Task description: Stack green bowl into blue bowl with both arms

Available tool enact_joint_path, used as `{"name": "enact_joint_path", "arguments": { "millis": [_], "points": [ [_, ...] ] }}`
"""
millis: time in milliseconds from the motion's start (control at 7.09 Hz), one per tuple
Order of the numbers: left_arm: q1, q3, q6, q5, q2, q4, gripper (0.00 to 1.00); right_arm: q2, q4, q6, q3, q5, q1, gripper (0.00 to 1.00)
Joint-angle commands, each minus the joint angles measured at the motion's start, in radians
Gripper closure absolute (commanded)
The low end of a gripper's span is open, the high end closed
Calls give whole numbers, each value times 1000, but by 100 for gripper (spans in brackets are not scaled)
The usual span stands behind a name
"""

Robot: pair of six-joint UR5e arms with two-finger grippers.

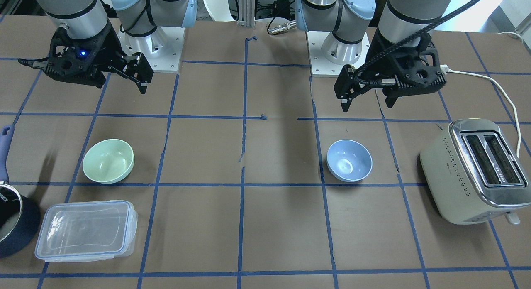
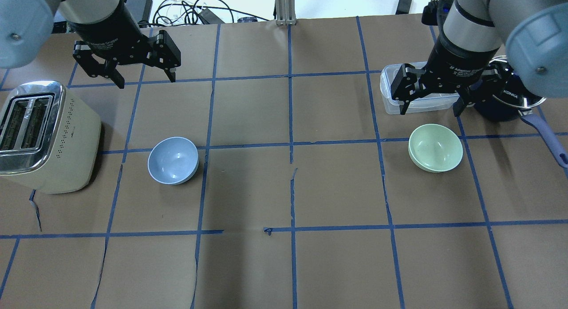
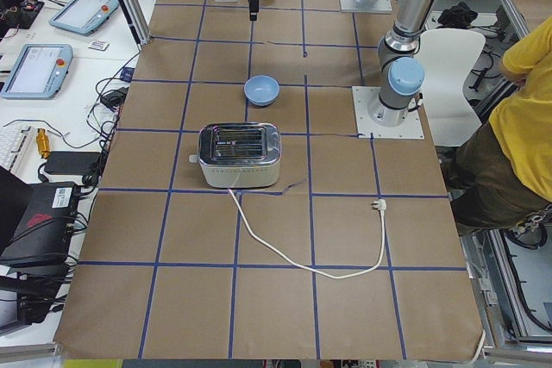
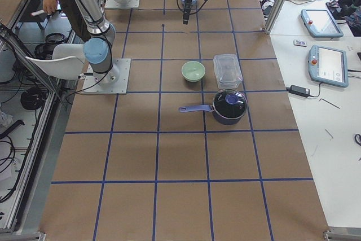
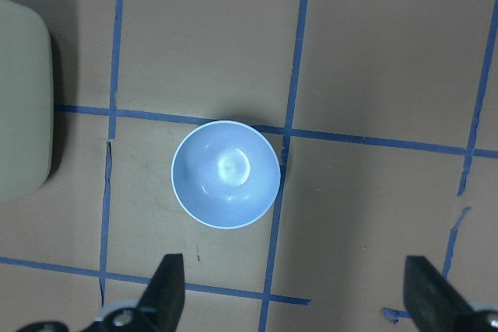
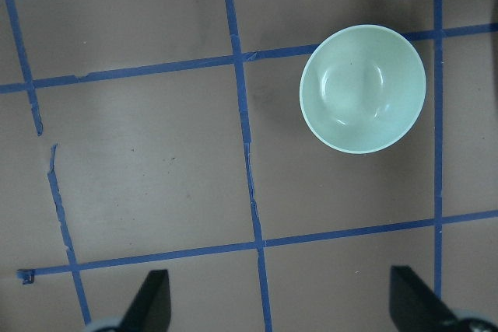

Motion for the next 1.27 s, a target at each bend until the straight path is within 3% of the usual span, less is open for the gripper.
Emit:
{"name": "enact_joint_path", "arguments": {
  "millis": [0, 1128],
  "points": [
    [-2, -1, 0, -4, -2, 7, 0, 1, 0, -2, 2, -1, 0, 0],
    [12, -4, 155, -5, 2, 24, 0, 0, 0, -2, 12, 1, 0, 0]
  ]
}}
